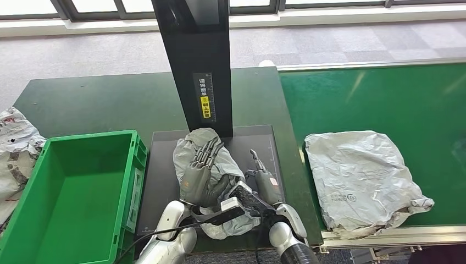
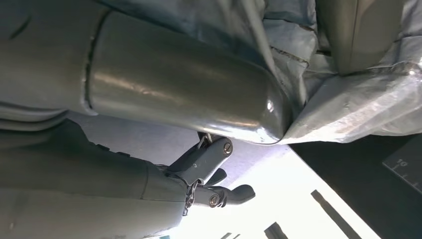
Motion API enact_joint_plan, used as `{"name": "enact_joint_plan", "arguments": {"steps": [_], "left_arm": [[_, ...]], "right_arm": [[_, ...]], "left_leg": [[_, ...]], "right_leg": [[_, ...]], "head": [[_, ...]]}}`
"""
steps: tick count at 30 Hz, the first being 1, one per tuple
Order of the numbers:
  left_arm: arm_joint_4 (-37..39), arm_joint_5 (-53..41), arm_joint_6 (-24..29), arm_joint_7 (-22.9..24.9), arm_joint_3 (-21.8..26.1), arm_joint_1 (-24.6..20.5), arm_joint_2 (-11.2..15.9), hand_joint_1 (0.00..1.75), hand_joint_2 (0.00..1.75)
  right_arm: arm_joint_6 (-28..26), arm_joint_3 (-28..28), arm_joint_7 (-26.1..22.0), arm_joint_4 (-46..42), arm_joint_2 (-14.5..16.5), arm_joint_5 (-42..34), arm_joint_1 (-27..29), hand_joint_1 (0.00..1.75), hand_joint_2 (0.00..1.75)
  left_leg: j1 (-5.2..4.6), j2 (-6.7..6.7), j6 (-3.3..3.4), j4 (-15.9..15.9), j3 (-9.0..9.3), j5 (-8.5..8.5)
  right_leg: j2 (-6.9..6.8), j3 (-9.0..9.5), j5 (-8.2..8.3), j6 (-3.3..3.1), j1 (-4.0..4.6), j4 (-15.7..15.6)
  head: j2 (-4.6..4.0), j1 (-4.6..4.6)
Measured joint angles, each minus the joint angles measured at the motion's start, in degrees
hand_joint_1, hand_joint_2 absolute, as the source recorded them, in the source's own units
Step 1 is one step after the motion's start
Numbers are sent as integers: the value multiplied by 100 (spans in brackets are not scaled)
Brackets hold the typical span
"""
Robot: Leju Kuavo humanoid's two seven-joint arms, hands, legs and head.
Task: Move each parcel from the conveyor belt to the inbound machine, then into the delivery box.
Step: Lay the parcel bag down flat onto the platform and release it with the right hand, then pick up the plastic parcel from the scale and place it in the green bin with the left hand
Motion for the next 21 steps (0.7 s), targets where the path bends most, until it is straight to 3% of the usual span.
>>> {"name": "enact_joint_plan", "arguments": {"steps": [1,5,6,21], "left_arm": [[55,-87,-27,50,-6,-27,-5,1,175],[277,-682,-244,386,-71,-149,-22,168,175],[340,-787,-284,424,-84,-183,-27,175,175],[625,-1374,-663,710,-179,-318,-64,175,175]], "right_arm": [[1,-3,17,0,-23,4,12,0,0],[9,-65,85,0,-146,32,95,0,0],[11,-88,88,0,-170,42,116,0,0],[57,-153,143,-132,-335,167,252,0,0]], "left_leg": [[0,-3,0,0,-1,0],[0,-13,4,0,-6,3],[0,-13,5,0,-5,3],[-1,-136,55,6,31,15]], "right_leg": [[-2,1,0,0,0,0],[-13,3,0,1,0,1],[-15,5,0,1,0,0],[-132,115,-23,54,-16,-25]], "head": [[0,0],[0,2],[0,2],[0,2]]}}
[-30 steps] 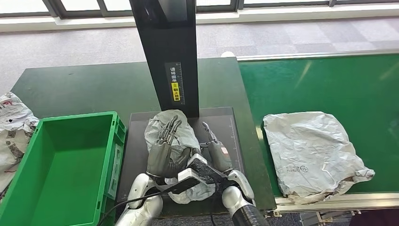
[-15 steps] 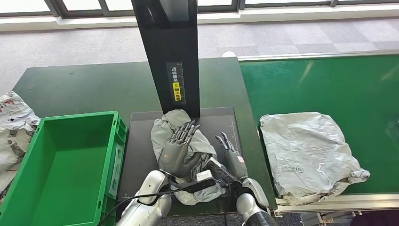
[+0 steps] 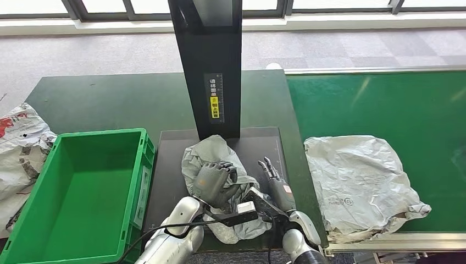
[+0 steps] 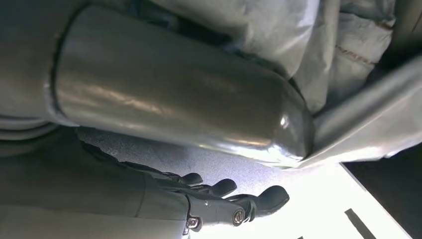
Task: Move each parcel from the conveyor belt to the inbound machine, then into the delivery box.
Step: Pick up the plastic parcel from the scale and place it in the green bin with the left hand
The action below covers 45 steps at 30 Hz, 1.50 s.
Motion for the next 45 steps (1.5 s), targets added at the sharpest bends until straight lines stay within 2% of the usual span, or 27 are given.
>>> {"name": "enact_joint_plan", "arguments": {"steps": [13,17,21,22,24,26,28,30,36,45], "left_arm": [[-4,-178,33,151,-17,-7,3,175,175],[-65,-336,731,473,-173,-42,77,175,175],[-860,-362,1247,1081,-469,74,219,175,175],[-1256,-352,1274,1169,-495,188,237,175,175],[-2190,-213,1262,1218,-321,485,226,175,175],[-3098,164,1220,798,206,801,166,175,175],[-3898,437,1204,-118,691,1024,129,175,175],[-4543,403,1202,-789,901,1128,123,175,175],[-5567,256,1192,-818,1103,1261,122,175,175],[-6029,209,1185,-849,1156,1308,125,175,175]], "right_arm": [[62,-63,40,-96,-35,43,45,0,0],[-121,-86,37,-281,-15,-134,113,0,0],[-461,-157,-6,-973,156,-664,230,0,0],[-554,-167,-99,-1187,210,-803,279,0,0],[-756,-181,-593,-1680,303,-1141,464,0,0],[-963,-186,-1080,-2153,359,-1512,635,0,0],[-1159,-185,-1139,-2492,374,-1809,708,0,0],[-1293,-185,-1091,-2745,372,-1976,753,0,0],[-1384,-184,-1082,-3114,368,-2068,810,0,0],[-1352,-183,-1081,-3211,358,-2236,818,0,0]], "left_leg": [[-4,-24,17,8,0,-3],[-6,-23,23,10,-28,7],[-6,11,18,11,-65,21],[-6,23,16,11,-65,19],[-6,46,5,9,-63,12],[-2,80,-9,8,-64,3],[2,99,-14,8,-68,-1],[3,105,-14,7,-68,-1],[1,135,-11,8,-61,-5],[0,135,-16,8,-59,-1]], "right_leg": [[-22,19,0,10,-3,-13],[-22,-8,8,17,-5,-11],[8,-64,28,18,-5,-5],[21,-71,30,16,-3,-4],[52,-85,29,13,2,-3],[87,-105,29,6,10,-1],[103,-119,27,-3,17,1],[106,-120,24,-7,15,2],[132,-124,32,-10,12,1],[133,-124,38,-14,15,3]], "head": [[0,-1],[0,-1],[0,-2],[0,-2],[0,-1],[0,-3],[0,-5],[0,-4],[0,-4],[0,-4]]}}
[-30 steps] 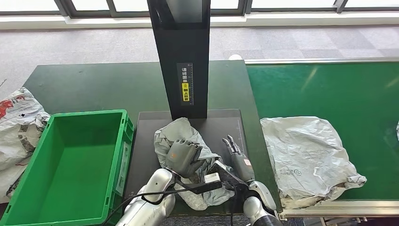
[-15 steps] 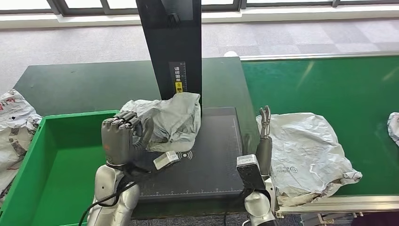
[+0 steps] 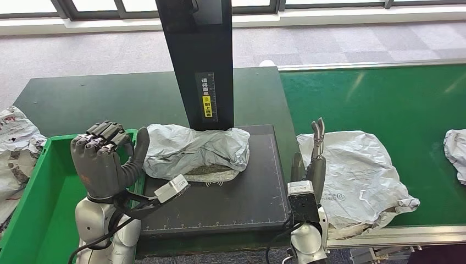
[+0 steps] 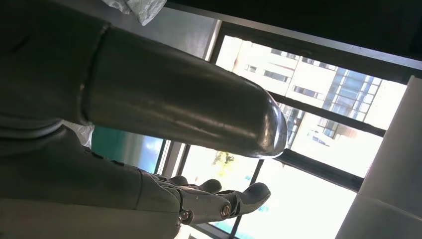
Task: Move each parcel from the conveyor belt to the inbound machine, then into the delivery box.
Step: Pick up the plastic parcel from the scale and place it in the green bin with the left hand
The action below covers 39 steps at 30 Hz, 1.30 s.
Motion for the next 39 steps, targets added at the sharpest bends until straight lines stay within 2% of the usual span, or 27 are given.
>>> {"name": "enact_joint_plan", "arguments": {"steps": [9,12,13,16,20,23,26,29,35,39], "left_arm": [[-64,15,-2,-39,49,9,0,175,175],[-111,98,-2,-112,115,13,0,45,175],[-118,148,-3,-143,144,13,0,1,175],[-118,278,-9,-220,225,11,0,0,175],[5,782,-23,-492,267,-9,-1,0,175],[617,1474,-40,-833,257,-97,-3,0,175],[1474,2068,-98,-1197,116,-309,-16,0,175],[2590,2514,-277,-1431,-146,-670,-52,0,175],[4663,3300,-450,-1533,-522,-1524,-213,0,175],[5741,3270,-588,-1230,-581,-2048,-321,0,175]], "right_arm": [[7,0,0,-3,-1,-44,0,0,0],[7,0,0,-2,-3,-76,0,0,0],[7,0,0,-2,-3,-80,0,0,44],[6,0,0,-3,-3,-81,1,0,175],[7,-1,0,-4,-3,-79,8,0,175],[-101,-2,4,-89,-4,-109,52,0,175],[-696,-3,4,-346,-13,-234,137,0,175],[-1334,-150,5,-1001,-3,-305,284,0,175],[-1450,-1076,6,-2776,51,-365,640,0,175],[-1445,-1267,7,-3290,68,-249,724,0,175]], "left_leg": [[0,0,0,0,0,0],[0,1,0,0,0,0],[0,0,0,0,0,0],[0,1,0,0,0,0],[-1,2,0,0,2,0],[-3,3,0,1,4,0],[-7,5,2,3,3,1],[-13,2,4,6,-2,2],[-18,8,15,9,-8,-5],[-20,9,16,9,-7,-6]], "right_leg": [[0,-1,0,0,0,0],[1,-1,0,0,0,0],[1,-2,0,0,0,0],[2,-2,0,0,0,0],[2,-4,0,0,-1,-2],[3,-8,1,-1,-1,-3],[3,-10,5,-3,-5,-4],[2,-12,10,3,-10,-5],[7,-10,15,11,-19,-6],[8,-11,15,12,-18,-5]], "head": [[0,0],[0,0],[0,0],[0,0],[0,-2],[0,-2],[0,-2],[0,-2],[0,-2],[0,-2]]}}
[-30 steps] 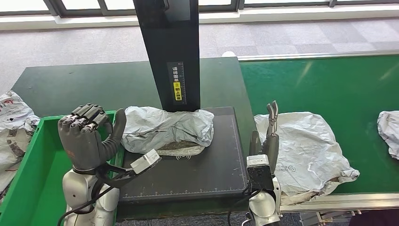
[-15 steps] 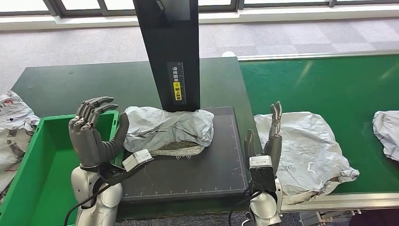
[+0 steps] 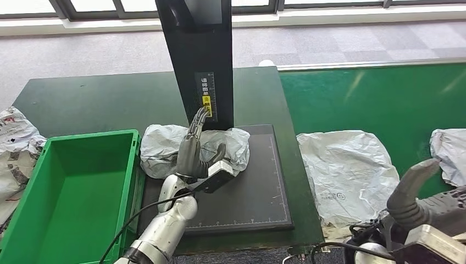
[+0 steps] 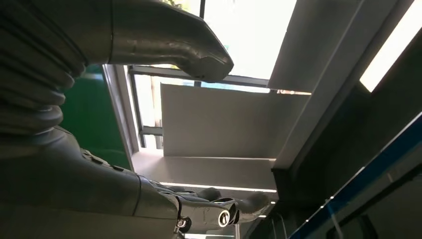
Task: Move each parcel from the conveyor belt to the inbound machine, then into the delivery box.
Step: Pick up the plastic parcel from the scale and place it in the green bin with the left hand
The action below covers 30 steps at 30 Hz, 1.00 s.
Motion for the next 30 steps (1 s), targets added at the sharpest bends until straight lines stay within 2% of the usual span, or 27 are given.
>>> {"name": "enact_joint_plan", "arguments": {"steps": [5,10,13,19,23,27,30], "left_arm": [[1042,-361,-125,704,-18,-468,-47,0,175],[1727,-702,-154,1264,-58,-756,-59,0,175],[2020,-898,-212,1577,-111,-872,-59,0,175],[2344,-1024,-280,1789,-182,-994,-58,0,175],[2566,-1440,-475,2463,-294,-1080,-36,0,175],[2754,-2039,-865,3179,-547,-1138,8,171,175],[2828,-2296,-1079,3431,-735,-1191,33,175,175]], "right_arm": [[7,-63,1,-228,9,98,35,0,175],[9,-64,1,-293,10,148,42,0,175],[10,-64,1,-300,10,160,43,0,175],[10,-64,1,-310,10,169,44,0,175],[10,-64,2,-313,10,196,44,0,175],[10,-64,2,-313,10,228,44,0,175],[11,-64,2,-313,10,231,45,0,175]], "left_leg": [[2,1,-2,0,1,4],[2,2,-3,0,1,4],[2,2,-2,0,0,4],[2,2,-2,0,-1,4],[2,1,-2,0,-1,4],[2,1,-2,0,0,5],[2,-1,-2,-1,3,5]], "right_leg": [[1,-1,1,-1,2,4],[1,-1,0,-1,2,6],[0,-1,0,-1,1,6],[-1,0,0,-1,1,6],[-1,1,0,-1,1,6],[-1,3,0,-1,1,7],[-2,8,0,-1,1,7]], "head": [[0,0],[0,0],[0,0],[0,0],[0,0],[0,0],[0,0]]}}
